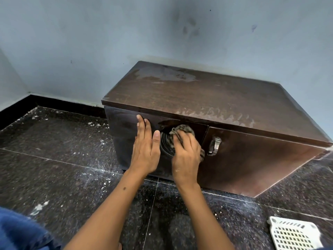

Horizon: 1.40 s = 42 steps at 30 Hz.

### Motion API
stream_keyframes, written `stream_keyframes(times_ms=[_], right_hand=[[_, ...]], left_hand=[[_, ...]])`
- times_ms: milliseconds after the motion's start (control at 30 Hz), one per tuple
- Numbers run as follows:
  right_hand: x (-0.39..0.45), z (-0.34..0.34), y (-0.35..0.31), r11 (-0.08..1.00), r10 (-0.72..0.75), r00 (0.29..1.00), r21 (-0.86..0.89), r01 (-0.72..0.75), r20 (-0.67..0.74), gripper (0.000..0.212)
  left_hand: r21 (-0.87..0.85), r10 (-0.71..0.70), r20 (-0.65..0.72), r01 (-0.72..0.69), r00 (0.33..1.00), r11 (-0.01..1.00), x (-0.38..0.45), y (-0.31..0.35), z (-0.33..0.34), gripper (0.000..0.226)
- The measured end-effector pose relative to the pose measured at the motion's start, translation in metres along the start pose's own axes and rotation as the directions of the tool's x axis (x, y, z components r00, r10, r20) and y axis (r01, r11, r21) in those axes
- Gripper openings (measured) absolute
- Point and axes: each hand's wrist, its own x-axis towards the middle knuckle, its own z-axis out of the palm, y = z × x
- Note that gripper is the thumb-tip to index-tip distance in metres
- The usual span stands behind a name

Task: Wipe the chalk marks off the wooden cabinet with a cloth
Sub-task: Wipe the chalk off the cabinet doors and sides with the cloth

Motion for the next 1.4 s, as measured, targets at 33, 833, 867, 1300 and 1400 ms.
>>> stream_keyframes(times_ms=[33, 833, 867, 1300, 1400], right_hand=[[0.0, 0.001, 0.002, 1.0, -0.02, 1.0, 0.002, 0.02, 0.003, 0.038], [-0.039, 0.019, 0.003, 0.168, 0.914, 0.329, 0.515, -0.841, 0.239, 0.033], [-0.029, 0.015, 0.002, 0.08, 0.943, 0.248, 0.575, -0.814, 0.22, 0.031], [-0.02, 0.009, 0.004, 0.711, 0.602, 0.798, 0.444, -0.545, 0.017, 0.043], [-0.027, 0.009, 0.006, 0.649, 0.661, 0.746, 0.433, -0.626, 0.088, 0.039]], left_hand=[[0.007, 0.001, 0.003, -0.001, 1.0, 1.0, 0.0, 0.0, -0.001, 0.087], [0.033, -0.001, 0.054, -0.001, 0.999, 0.999, 0.001, -0.002, -0.002, 0.076], [0.032, 0.0, 0.051, -0.002, 0.999, 0.999, 0.001, -0.002, -0.001, 0.076], [0.034, 0.003, 0.037, -0.004, 0.999, 0.999, 0.002, -0.007, 0.002, 0.087], [0.04, -0.004, 0.048, 0.002, 0.999, 0.999, 0.002, -0.008, 0.001, 0.087]])
